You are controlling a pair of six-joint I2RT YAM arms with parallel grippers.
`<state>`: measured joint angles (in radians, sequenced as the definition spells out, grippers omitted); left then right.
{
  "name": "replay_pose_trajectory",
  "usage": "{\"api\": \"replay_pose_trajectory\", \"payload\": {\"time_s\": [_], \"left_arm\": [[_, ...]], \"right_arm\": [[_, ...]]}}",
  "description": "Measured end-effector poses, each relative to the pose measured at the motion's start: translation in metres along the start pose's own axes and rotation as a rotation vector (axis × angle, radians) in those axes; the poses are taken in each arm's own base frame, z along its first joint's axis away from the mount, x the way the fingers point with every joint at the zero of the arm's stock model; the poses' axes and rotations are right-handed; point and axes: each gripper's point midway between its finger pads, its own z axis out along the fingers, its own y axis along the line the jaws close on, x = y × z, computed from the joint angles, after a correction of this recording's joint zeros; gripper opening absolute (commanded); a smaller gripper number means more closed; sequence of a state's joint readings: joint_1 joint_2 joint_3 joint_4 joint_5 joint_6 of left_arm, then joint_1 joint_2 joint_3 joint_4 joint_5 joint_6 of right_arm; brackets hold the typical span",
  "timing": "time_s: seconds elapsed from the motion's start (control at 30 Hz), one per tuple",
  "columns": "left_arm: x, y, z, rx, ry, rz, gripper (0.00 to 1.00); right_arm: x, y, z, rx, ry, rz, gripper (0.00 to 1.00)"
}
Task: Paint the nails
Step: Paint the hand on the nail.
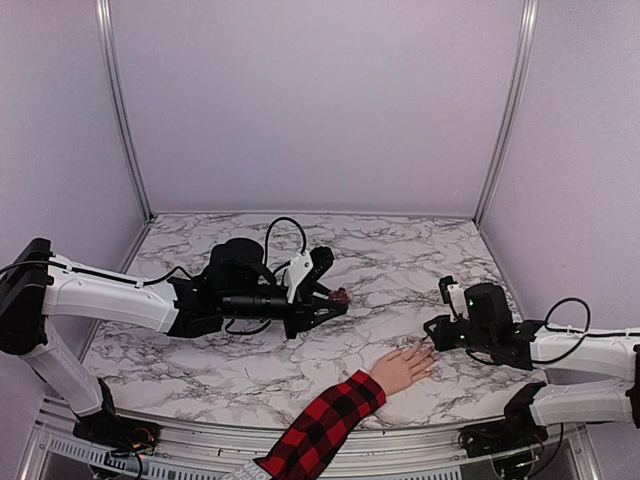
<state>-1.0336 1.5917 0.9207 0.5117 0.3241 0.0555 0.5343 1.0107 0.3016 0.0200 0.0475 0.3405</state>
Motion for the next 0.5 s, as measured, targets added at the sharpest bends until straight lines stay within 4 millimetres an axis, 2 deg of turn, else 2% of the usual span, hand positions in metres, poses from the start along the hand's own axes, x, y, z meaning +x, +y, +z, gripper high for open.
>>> {"api": "replay_pose_trajectory", "payload": {"time_s": [0.5], "left_arm": [[0.0001,0.0004,-0.0001,-0.001,0.000,0.000,0.00]], "right_arm": [[-0.0001,-0.0043,0.0021,0.029,0.007,0.006,0.00]]}}
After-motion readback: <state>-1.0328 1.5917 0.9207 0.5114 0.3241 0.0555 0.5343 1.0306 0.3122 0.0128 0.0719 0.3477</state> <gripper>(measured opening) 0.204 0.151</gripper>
